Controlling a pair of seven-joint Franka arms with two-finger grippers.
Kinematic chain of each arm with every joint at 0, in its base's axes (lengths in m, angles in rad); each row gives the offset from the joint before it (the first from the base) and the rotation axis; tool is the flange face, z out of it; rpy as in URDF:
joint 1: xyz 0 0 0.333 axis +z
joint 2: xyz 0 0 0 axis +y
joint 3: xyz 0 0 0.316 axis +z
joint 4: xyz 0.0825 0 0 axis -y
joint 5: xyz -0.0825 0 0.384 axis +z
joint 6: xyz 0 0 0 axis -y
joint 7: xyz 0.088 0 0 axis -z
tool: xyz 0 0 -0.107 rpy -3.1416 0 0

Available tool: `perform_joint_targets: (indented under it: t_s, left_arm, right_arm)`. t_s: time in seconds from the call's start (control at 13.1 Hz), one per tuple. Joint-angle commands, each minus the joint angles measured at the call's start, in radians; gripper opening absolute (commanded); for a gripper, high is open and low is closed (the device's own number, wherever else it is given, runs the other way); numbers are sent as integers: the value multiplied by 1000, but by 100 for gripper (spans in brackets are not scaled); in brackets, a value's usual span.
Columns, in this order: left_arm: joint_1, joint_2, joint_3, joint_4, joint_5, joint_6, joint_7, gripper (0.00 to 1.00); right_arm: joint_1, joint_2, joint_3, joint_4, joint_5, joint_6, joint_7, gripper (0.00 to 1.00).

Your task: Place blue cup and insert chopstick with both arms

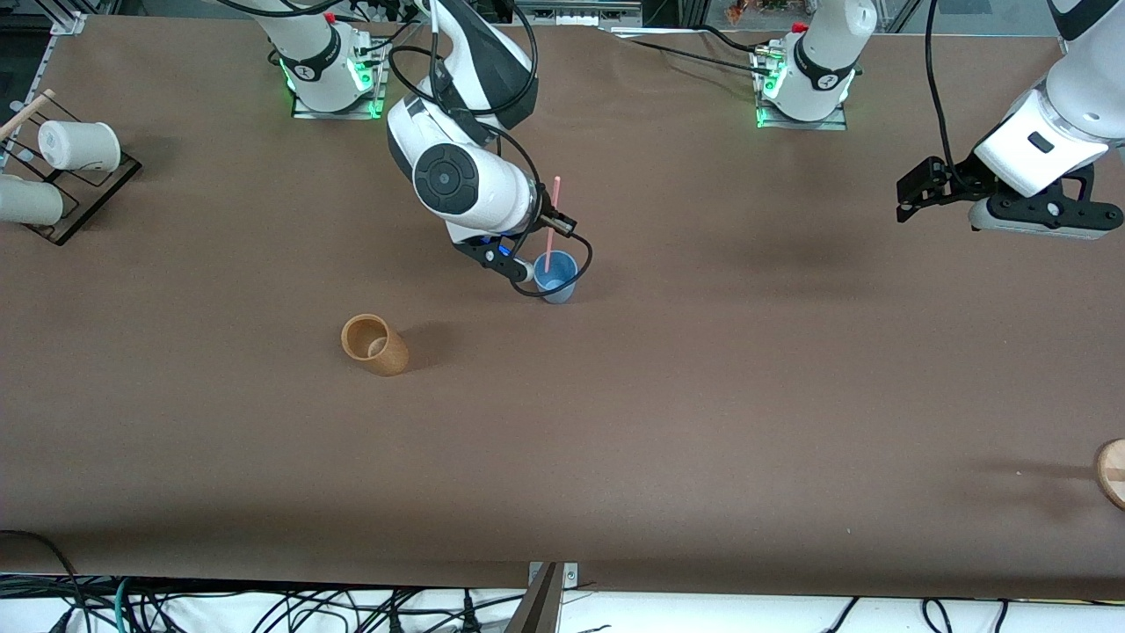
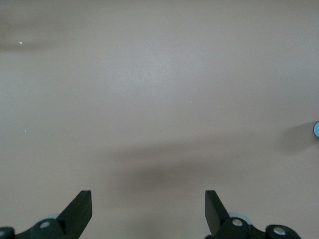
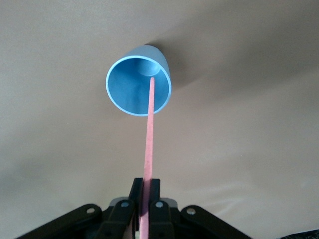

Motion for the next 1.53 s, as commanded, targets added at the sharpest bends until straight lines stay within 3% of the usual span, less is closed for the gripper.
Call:
perform_joint_targets:
  t_s: [0.0,0.08,0.15,0.38,0.69,0.92,1.15,1.45]
  left_arm:
    - [-13,18,7,42,3,-28,20,100]
    - [-16,16,7,42,3,-28,22,100]
    - [-16,16,7,42,6,-28,22,100]
    - [-16,16,7,42,6,-28,22,100]
    - [-22,16,4,43,6,-28,20,100]
    - [-22,18,-15,62,6,-28,14,100]
    - [-22,18,-16,62,4,-28,14,100]
    - [-22,18,-16,62,4,-30,14,100]
  right_arm:
    - [4,-18,2,-54,17,69,8,64]
    - [4,-20,2,-54,16,77,5,92]
    - [4,-24,2,-51,11,77,-3,100]
    - [-40,-88,2,-43,-30,61,-37,100]
    - [-201,-202,2,-46,-123,-93,-298,100]
    - [-319,-292,0,-48,-319,-247,-613,100]
    - [-411,-375,-4,-53,-459,-282,-993,100]
    - [-442,-411,-9,-53,-490,-291,-1068,100]
